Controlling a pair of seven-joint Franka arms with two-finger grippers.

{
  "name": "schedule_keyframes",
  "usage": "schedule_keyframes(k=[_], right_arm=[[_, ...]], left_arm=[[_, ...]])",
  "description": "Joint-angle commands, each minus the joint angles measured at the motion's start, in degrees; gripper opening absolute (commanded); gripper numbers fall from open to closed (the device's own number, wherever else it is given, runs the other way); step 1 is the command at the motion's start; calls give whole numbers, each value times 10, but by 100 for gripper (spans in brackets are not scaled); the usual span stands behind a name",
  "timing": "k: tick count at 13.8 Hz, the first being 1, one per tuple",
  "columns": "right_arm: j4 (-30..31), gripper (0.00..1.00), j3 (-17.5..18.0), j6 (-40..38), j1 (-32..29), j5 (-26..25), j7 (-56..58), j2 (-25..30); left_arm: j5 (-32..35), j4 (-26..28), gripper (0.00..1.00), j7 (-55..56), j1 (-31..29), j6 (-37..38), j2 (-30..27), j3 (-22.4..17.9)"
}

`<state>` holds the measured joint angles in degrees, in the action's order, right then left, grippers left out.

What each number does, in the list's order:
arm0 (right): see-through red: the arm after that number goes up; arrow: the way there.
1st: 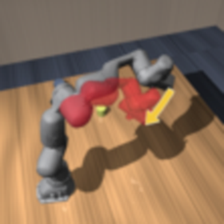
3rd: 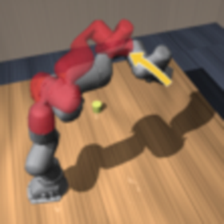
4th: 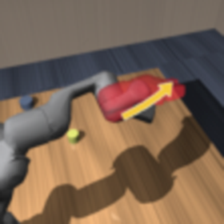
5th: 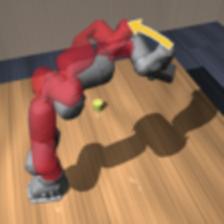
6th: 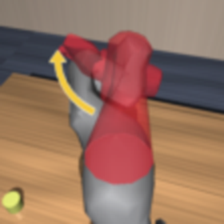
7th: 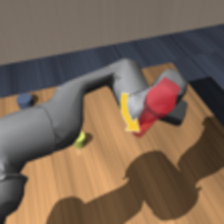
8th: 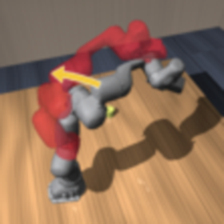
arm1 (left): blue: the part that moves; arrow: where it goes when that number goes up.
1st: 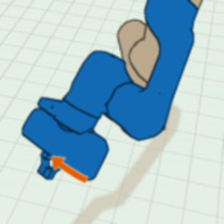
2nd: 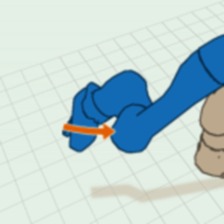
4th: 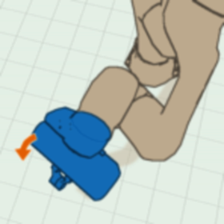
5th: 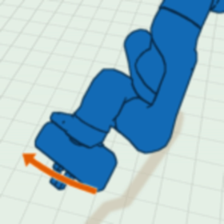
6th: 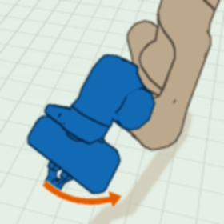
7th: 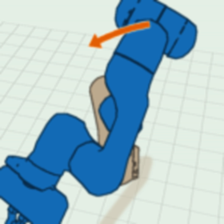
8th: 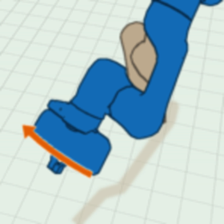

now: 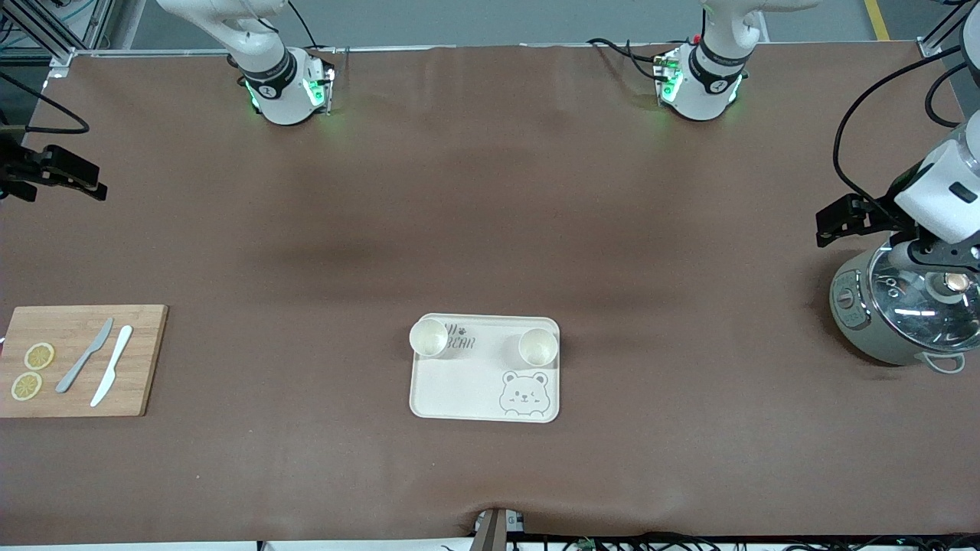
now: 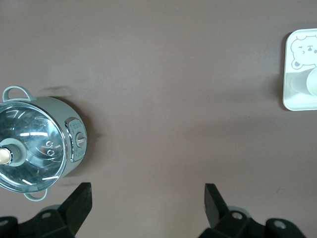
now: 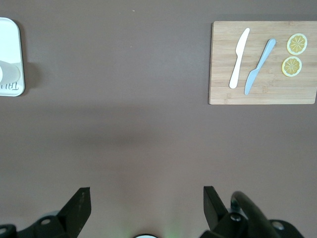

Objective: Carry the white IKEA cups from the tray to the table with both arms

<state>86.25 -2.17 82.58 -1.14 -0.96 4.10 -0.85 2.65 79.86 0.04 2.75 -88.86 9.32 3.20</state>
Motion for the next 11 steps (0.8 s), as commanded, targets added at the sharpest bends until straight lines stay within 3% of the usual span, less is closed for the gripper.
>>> schedule_keyframes(k=[1, 11], right_arm=[[-4, 100, 8, -2, -14, -2, 2, 0], [-4, 100, 8, 3, -18, 0, 3, -5]], left_arm=[[-1, -4, 100, -1, -4, -4, 0, 2], [-3, -1, 100, -3, -9, -3, 25, 1]])
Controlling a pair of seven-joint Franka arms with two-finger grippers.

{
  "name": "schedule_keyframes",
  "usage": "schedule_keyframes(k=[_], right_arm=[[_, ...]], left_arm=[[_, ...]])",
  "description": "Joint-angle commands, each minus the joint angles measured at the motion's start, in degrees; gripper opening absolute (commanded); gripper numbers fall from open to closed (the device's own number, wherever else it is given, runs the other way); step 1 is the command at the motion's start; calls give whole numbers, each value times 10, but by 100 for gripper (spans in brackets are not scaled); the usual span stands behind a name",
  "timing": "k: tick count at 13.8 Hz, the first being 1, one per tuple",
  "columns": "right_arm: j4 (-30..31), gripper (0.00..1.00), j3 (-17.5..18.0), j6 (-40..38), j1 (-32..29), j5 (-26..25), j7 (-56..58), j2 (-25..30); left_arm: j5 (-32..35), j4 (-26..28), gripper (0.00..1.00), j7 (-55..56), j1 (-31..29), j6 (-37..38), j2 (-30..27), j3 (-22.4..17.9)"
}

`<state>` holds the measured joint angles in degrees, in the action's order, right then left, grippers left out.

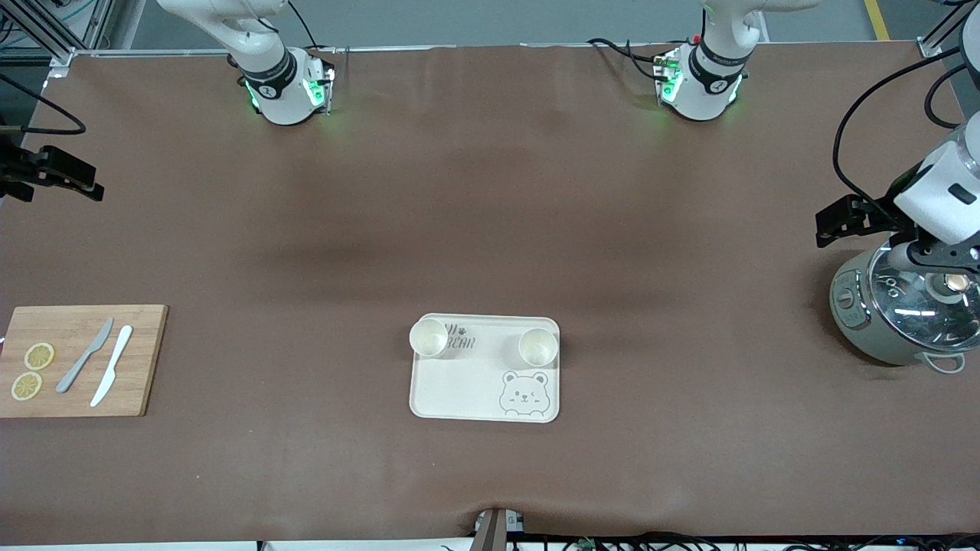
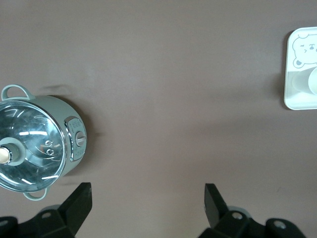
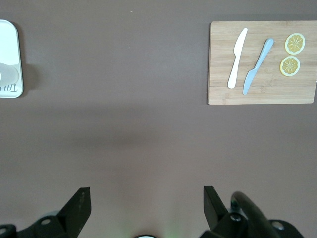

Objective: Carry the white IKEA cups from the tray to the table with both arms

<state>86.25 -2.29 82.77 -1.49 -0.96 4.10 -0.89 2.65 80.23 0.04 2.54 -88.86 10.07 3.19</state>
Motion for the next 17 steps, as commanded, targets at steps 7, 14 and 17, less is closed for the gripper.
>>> schedule_keyframes(k=[7, 14, 17], right_arm=[[-5, 100, 9, 2, -15, -9, 2, -40], [-15, 100, 9, 44, -23, -12, 8, -64], [-15, 100, 8, 56, -24, -12, 8, -116]], left_arm=[[6, 0, 100, -9, -18, -2, 39, 0], [-11, -6, 100, 83, 12, -50, 101, 3], [-14, -9, 100, 130, 52, -126, 141, 4]])
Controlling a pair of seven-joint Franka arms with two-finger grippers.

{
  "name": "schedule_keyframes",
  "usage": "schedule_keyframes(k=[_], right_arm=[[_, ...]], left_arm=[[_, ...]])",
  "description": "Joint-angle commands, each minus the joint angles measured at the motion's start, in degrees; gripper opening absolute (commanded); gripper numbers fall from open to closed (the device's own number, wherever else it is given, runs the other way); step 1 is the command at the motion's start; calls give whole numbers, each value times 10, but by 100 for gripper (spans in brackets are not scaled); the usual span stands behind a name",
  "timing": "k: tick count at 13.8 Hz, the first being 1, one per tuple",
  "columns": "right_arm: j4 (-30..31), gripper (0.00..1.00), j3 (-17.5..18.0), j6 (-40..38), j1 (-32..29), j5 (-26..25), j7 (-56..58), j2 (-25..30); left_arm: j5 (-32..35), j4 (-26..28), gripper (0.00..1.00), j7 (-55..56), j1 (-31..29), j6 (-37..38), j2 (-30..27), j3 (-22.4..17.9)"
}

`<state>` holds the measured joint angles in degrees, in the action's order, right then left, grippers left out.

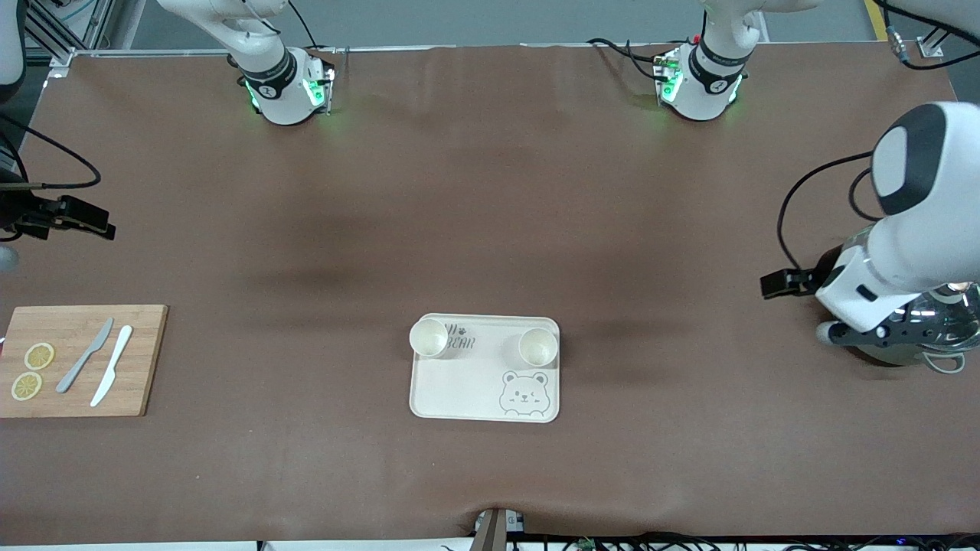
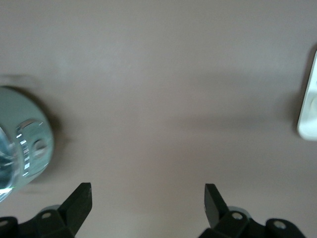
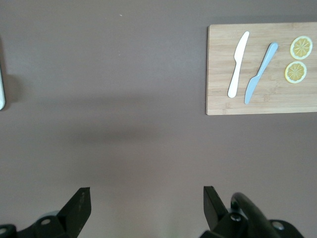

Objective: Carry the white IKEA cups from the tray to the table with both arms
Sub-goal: 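Reach the left gripper to one cup while the right gripper reaches the other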

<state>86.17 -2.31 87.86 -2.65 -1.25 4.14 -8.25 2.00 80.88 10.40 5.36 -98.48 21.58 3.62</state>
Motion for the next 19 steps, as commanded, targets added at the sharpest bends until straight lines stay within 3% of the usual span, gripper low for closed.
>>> schedule_keyframes(k=[1, 7, 9, 14, 15, 16, 19], right_arm=[[-14, 100, 8, 18, -17, -6, 7, -48], [-7, 100, 9, 90, -16, 19, -10, -114], [-7, 100, 9, 96, -14, 58, -47, -126], [-8, 100, 11, 131, 39, 64, -182, -158], [-8, 100, 11, 136, 59, 64, -213, -160], [-8, 100, 11, 138, 76, 66, -246, -165], [-11, 100, 11, 168, 131, 77, -357, -178]], left_arm=[[-8, -15, 100, 43, 38, -50, 38, 0], [-31, -21, 100, 225, 150, -173, 116, -1], [-33, -20, 100, 234, 170, -226, 148, -1], [-33, -17, 100, 250, 210, -315, 197, 0], [-32, -17, 86, 250, 219, -320, 202, 0], [-33, -13, 79, 250, 229, -320, 203, -1], [-31, -16, 68, 249, 237, -339, 228, -1]])
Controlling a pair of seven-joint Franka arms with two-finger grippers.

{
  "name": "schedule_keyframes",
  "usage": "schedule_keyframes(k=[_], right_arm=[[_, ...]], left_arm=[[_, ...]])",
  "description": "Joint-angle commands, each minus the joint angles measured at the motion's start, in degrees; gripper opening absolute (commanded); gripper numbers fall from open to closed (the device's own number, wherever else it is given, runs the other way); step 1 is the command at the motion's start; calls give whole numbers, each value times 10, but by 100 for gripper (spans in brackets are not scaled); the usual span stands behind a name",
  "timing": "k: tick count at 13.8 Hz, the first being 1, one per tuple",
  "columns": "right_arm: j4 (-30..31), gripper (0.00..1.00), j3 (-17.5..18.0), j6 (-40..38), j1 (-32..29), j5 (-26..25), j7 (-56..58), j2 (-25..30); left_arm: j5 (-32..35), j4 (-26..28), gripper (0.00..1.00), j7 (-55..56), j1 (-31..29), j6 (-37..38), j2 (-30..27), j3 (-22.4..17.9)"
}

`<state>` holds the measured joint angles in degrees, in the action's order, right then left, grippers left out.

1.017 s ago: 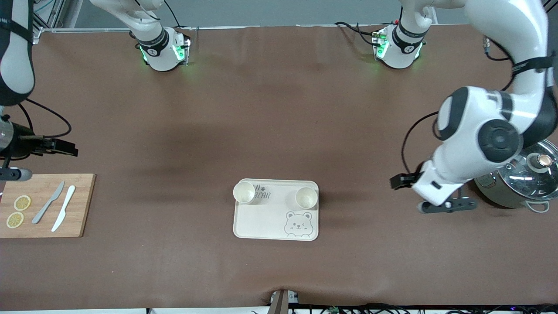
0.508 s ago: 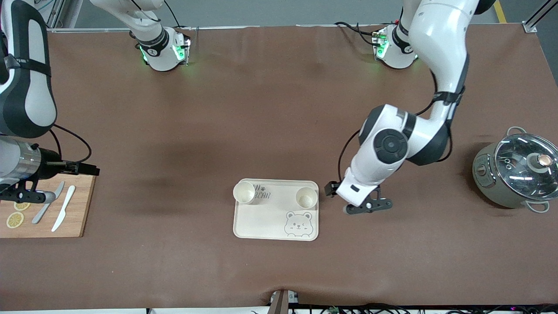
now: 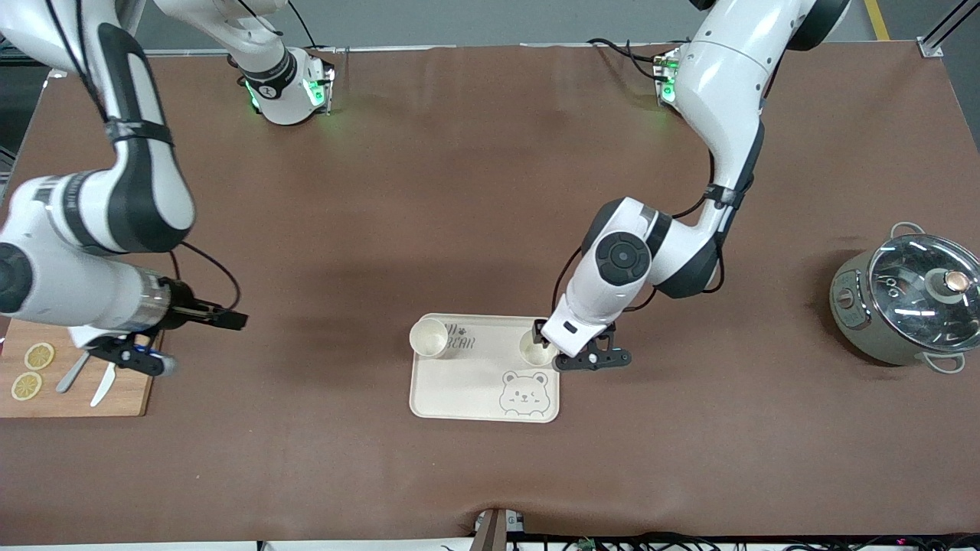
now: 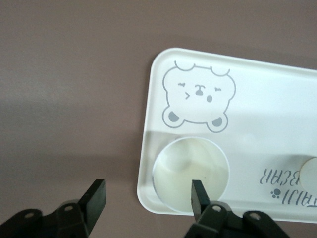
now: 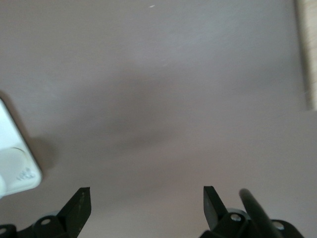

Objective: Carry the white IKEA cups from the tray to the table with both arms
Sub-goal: 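Reach the left gripper to one cup while the right gripper reaches the other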

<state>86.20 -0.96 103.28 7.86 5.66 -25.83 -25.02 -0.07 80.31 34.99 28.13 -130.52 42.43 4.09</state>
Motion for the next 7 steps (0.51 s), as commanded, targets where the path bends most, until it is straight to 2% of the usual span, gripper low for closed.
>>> schedule_keyframes(k=[1, 2, 3, 4, 5, 6, 7], right_arm=[[-13, 100, -3, 25, 42, 8, -86, -17], [-13, 100, -2, 35, 53, 9, -110, -24], [-13, 100, -2, 51, 66, 15, -136, -33], [-13, 100, -2, 75, 85, 25, -158, -44], [-13, 100, -2, 108, 104, 32, -183, -55], [-13, 100, -2, 134, 123, 30, -207, -70], [-14, 100, -3, 147, 141, 27, -224, -82]], left_arm=[[-12, -9, 68, 5, 16, -34, 25, -6], [-10, -5, 66, 4, 23, -40, 27, -7], [-8, 4, 57, 3, 21, -43, 28, -6], [-7, 3, 42, 3, 23, -44, 34, -7], [-10, 3, 19, 5, 24, -44, 37, -7], [-11, 6, 6, 6, 25, -44, 37, -6], [-10, 7, 1, 5, 24, -41, 37, -7]])
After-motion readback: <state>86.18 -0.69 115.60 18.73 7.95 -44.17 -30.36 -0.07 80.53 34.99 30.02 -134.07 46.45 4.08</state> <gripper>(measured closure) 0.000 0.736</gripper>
